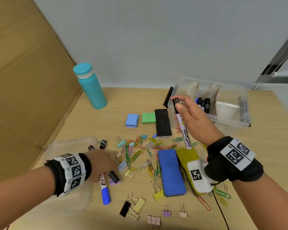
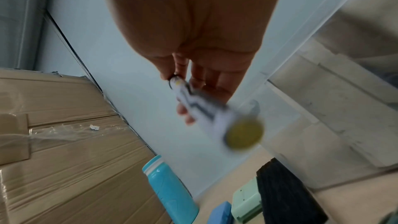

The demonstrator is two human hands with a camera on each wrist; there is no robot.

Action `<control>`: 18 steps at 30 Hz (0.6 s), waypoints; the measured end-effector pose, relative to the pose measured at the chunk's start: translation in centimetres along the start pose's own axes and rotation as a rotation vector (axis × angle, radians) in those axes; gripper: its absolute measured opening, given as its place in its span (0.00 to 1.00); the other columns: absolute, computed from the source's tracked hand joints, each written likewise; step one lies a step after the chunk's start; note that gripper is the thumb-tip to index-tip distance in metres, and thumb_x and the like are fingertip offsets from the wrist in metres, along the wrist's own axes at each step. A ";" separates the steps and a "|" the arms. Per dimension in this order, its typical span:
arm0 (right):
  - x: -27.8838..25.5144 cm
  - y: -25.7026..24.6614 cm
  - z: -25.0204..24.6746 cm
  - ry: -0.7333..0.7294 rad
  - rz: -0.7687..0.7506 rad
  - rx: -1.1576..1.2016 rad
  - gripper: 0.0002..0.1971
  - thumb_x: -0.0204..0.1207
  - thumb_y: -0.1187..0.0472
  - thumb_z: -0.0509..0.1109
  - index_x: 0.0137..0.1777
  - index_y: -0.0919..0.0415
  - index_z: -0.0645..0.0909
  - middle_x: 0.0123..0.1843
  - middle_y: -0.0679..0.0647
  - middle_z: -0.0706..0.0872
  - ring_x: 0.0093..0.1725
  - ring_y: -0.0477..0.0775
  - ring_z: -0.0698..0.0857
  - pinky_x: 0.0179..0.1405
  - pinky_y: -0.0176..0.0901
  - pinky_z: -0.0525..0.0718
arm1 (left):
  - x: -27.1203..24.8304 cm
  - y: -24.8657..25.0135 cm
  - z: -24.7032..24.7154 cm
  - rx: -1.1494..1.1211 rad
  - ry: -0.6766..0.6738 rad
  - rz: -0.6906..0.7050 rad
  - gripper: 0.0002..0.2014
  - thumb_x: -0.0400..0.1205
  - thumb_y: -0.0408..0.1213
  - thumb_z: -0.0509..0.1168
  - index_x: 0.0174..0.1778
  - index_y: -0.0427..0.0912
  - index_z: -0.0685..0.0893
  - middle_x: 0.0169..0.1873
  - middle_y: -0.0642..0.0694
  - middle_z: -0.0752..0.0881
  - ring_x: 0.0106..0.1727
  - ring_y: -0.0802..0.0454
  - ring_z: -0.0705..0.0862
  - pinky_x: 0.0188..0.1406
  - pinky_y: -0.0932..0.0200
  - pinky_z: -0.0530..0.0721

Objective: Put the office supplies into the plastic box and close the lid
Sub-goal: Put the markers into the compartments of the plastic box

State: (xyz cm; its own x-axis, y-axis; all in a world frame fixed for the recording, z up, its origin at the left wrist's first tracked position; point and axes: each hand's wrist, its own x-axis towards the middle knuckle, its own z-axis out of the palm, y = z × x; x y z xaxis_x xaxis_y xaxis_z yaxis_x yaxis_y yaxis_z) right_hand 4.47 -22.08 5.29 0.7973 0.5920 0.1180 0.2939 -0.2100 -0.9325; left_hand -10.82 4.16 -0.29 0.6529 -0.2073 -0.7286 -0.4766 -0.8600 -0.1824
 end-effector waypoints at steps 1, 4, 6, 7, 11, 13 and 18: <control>0.1 0.2 -0.2 0.035 0.002 -0.005 0.14 0.87 0.54 0.53 0.69 0.46 0.72 0.38 0.47 0.78 0.27 0.41 0.78 0.26 0.35 0.81 | 0.0 0.1 0.0 0.015 0.021 0.031 0.14 0.79 0.34 0.62 0.60 0.46 0.77 0.53 0.45 0.85 0.57 0.43 0.80 0.55 0.51 0.77; 0.5 1.1 -0.8 0.156 0.050 0.022 0.07 0.87 0.54 0.54 0.61 0.46 0.70 0.35 0.50 0.77 0.23 0.38 0.72 0.24 0.33 0.70 | -0.4 0.4 -0.4 0.031 0.039 0.083 0.12 0.79 0.34 0.60 0.57 0.46 0.78 0.51 0.43 0.85 0.55 0.41 0.80 0.51 0.53 0.77; 0.6 1.6 -1.5 0.232 0.134 0.068 0.04 0.86 0.55 0.53 0.52 0.43 0.66 0.36 0.54 0.76 0.23 0.38 0.70 0.24 0.35 0.67 | -0.8 0.4 -1.3 -0.029 0.038 0.079 0.13 0.78 0.37 0.60 0.57 0.48 0.78 0.51 0.44 0.84 0.54 0.42 0.81 0.49 0.55 0.76; 0.7 1.6 -2.1 0.265 0.183 0.089 0.07 0.85 0.57 0.53 0.48 0.42 0.64 0.38 0.56 0.76 0.23 0.40 0.69 0.22 0.34 0.67 | -1.1 0.2 -2.1 -0.076 0.043 0.074 0.13 0.77 0.39 0.61 0.57 0.49 0.79 0.51 0.45 0.84 0.53 0.43 0.81 0.49 0.56 0.76; 0.9 1.1 -5.0 0.358 0.294 0.138 0.11 0.81 0.64 0.50 0.44 0.44 0.61 0.40 0.57 0.72 0.25 0.47 0.66 0.18 0.36 0.65 | -2.2 -1.0 -6.2 -0.267 0.168 0.040 0.12 0.73 0.48 0.63 0.52 0.55 0.78 0.43 0.54 0.80 0.46 0.52 0.80 0.46 0.58 0.77; 1.1 0.7 -6.5 0.363 0.311 0.102 0.10 0.81 0.66 0.52 0.46 0.47 0.63 0.40 0.56 0.74 0.27 0.48 0.69 0.22 0.40 0.67 | -2.3 -1.9 -8.5 -0.351 0.295 0.014 0.12 0.73 0.50 0.64 0.52 0.57 0.78 0.44 0.54 0.83 0.45 0.54 0.81 0.44 0.58 0.79; 2.1 0.3 -8.5 0.379 0.374 0.121 0.12 0.84 0.66 0.59 0.65 0.57 0.68 0.48 0.60 0.82 0.27 0.49 0.78 0.21 0.39 0.77 | -0.3 -3.1 -12.9 -0.555 0.690 -0.031 0.09 0.77 0.50 0.65 0.51 0.54 0.80 0.40 0.53 0.84 0.40 0.54 0.81 0.40 0.55 0.80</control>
State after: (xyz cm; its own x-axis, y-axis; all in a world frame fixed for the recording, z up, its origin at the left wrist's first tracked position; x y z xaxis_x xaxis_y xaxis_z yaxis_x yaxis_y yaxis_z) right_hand 10.76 -27.52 8.22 0.9764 0.1679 -0.1356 -0.0912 -0.2483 -0.9644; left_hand -1.91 0.84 9.03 0.9558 -0.2613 -0.1351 -0.2157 -0.9348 0.2821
